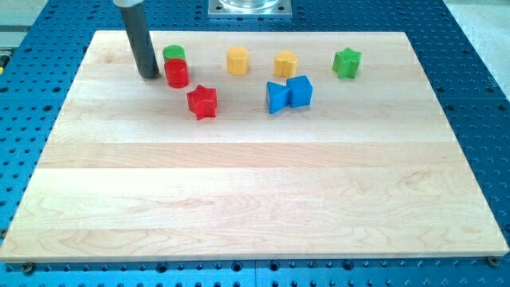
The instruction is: Slide the green circle to the top left side of the hexagon
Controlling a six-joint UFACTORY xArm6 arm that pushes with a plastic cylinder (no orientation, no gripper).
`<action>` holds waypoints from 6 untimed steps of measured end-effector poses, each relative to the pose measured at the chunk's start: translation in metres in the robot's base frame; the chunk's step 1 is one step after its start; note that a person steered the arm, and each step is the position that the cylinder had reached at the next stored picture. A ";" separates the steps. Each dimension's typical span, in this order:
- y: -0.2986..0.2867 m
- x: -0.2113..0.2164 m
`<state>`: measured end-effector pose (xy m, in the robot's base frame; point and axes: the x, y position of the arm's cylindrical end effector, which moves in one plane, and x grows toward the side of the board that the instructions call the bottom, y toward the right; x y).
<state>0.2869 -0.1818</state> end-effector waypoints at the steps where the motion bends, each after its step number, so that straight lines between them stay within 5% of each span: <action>1: 0.004 -0.013; 4: 0.115 0.037; 5: 0.117 0.035; 6: 0.096 -0.013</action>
